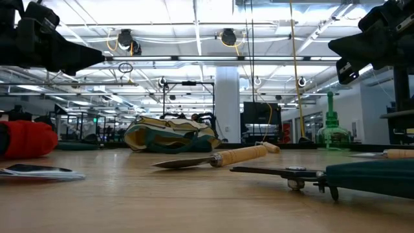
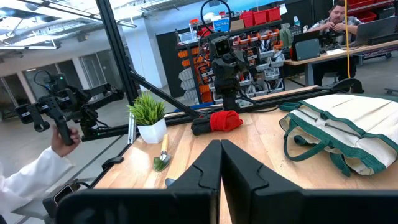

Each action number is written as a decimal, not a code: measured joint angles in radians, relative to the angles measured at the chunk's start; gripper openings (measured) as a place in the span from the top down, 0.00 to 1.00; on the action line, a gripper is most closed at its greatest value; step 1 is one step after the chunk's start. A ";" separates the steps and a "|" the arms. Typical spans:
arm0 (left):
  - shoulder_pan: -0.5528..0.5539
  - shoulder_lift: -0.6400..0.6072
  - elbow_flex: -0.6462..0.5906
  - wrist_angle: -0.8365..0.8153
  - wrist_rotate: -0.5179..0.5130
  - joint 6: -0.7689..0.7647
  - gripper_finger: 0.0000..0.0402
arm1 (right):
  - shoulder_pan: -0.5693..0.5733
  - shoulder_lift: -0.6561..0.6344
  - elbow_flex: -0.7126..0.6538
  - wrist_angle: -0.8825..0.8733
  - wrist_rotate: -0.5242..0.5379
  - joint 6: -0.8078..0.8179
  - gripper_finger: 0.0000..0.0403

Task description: Pick & Place Garden tools in Gardening bag

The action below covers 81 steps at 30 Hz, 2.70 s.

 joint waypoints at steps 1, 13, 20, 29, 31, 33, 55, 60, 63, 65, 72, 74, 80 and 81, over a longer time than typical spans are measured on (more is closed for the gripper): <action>0.000 0.000 0.000 0.000 0.000 0.000 0.62 | 0.000 0.000 0.000 0.000 0.000 0.000 0.99; 0.001 0.000 0.000 0.029 -0.009 0.049 0.62 | 0.000 0.000 0.000 0.000 0.000 0.000 0.99; 0.002 0.000 0.000 0.030 -0.011 0.063 0.62 | 0.000 0.000 0.000 0.000 0.000 0.000 0.99; 0.003 0.000 0.000 0.008 -0.151 -0.087 0.62 | 0.000 0.000 0.000 0.000 0.000 0.000 0.99; 0.003 0.000 0.000 0.002 -0.183 -0.087 0.62 | 0.000 0.000 0.000 0.000 0.000 0.000 0.99; 0.003 0.000 0.001 0.000 -0.213 -0.089 0.62 | 0.000 0.000 0.000 0.000 0.000 0.000 0.99; 0.003 0.000 0.001 0.003 -0.211 -0.062 0.62 | 0.000 0.000 0.000 0.001 0.000 0.000 0.99; 0.003 0.000 0.001 0.002 -0.211 -0.062 0.62 | 0.000 0.000 0.000 0.001 0.000 0.000 0.99; 0.003 0.000 0.001 0.002 -0.210 -0.062 0.62 | 0.000 0.000 0.000 0.002 0.000 0.000 0.99; 0.003 0.000 0.001 0.002 -0.210 -0.064 0.62 | 0.000 0.000 0.000 0.002 0.000 0.000 0.99; 0.003 0.000 0.001 0.001 -0.210 -0.065 0.62 | 0.000 0.000 0.000 0.006 0.094 -0.119 0.99; 0.003 0.000 0.001 0.001 -0.210 -0.065 0.62 | -0.001 0.000 0.000 0.006 0.119 -0.157 0.99; 0.003 0.000 0.001 0.001 -0.210 -0.102 0.62 | -0.001 0.000 0.000 0.036 0.293 -0.353 0.99; 0.003 0.000 0.001 0.001 -0.210 -0.115 0.62 | -0.001 0.000 0.000 0.041 0.317 -0.367 0.99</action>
